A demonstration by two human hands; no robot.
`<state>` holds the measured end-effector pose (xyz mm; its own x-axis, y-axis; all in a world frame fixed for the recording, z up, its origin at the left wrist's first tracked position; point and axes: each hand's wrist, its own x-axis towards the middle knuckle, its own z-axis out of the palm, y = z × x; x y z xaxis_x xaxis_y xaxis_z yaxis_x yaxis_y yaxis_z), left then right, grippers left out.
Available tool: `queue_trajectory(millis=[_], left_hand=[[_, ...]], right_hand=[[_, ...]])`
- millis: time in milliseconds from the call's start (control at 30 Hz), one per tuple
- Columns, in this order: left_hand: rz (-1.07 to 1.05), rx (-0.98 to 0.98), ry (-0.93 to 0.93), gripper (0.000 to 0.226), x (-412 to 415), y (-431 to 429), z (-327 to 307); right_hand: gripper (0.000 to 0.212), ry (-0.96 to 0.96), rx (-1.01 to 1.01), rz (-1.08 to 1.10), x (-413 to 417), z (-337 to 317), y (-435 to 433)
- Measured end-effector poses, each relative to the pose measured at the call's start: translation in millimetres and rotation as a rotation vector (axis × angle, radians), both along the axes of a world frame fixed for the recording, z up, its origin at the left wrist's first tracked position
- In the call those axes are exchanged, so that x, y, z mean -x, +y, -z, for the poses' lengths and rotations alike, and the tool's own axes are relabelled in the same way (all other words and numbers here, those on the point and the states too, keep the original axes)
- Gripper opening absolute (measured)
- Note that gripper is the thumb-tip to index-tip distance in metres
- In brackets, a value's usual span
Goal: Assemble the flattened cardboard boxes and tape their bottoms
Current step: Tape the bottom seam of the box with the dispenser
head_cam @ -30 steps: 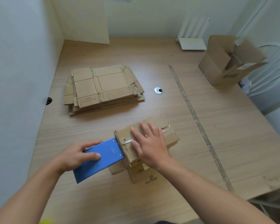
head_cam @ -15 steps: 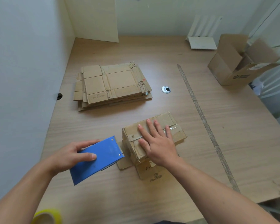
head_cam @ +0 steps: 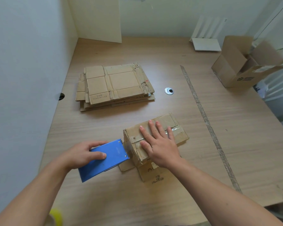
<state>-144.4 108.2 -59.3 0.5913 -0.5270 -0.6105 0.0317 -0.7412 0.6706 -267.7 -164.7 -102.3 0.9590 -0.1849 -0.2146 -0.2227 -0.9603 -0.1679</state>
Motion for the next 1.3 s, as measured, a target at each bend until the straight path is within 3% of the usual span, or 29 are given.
queue_trajectory(millis=[367,633,833,933,1067,1200,1300], left_hand=[[0.032,-0.057,-0.215,0.029,11,-31,1],[0.072,-0.301,-0.421,0.041,15,-52,-5],[0.111,-0.44,-0.577,0.034,30,-69,-2],[0.133,-0.436,-0.531,0.033,54,-70,14],[-0.037,-0.351,-0.47,0.044,55,-43,23],[-0.148,-0.352,-0.433,0.05,45,-12,21],[-0.22,-0.249,-0.358,0.056,38,-2,16]], right_hand=[[0.056,0.018,0.008,-0.005,-1,-3,2],[0.058,0.037,0.041,-0.015,-2,-4,4],[0.057,0.018,0.026,0.007,-2,-2,4],[0.058,0.003,0.007,0.0,-1,-2,3],[0.058,-0.005,-0.029,-0.027,1,-12,0],[0.064,-0.171,0.04,0.019,4,-25,13],[0.074,-0.145,0.086,0.007,8,-27,28]])
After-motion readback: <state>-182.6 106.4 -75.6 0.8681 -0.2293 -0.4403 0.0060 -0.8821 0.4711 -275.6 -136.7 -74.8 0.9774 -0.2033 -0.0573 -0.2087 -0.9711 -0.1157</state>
